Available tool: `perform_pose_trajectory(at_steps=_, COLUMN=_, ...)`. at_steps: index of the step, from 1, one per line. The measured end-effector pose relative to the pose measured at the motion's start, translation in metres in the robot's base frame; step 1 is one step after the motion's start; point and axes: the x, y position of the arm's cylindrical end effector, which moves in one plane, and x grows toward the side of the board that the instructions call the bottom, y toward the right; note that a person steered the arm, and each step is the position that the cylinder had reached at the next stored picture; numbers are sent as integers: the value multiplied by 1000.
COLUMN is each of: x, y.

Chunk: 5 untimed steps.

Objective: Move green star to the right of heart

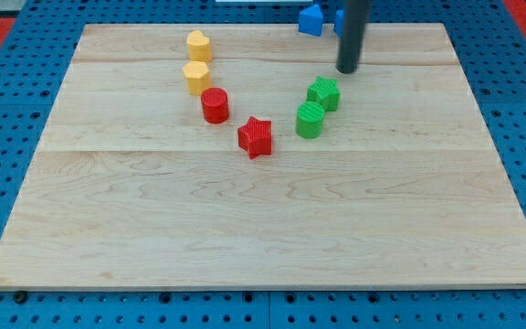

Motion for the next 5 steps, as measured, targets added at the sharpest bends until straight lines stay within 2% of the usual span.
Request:
perform_pose_trajectory(at_steps=1, x=41, y=-12)
perform_pose_trajectory(at_steps=2, x=42, y=-70)
perform_pose_trajectory(at_steps=3, x=19, y=-118)
perform_pose_trajectory(at_steps=5, x=70, y=-126)
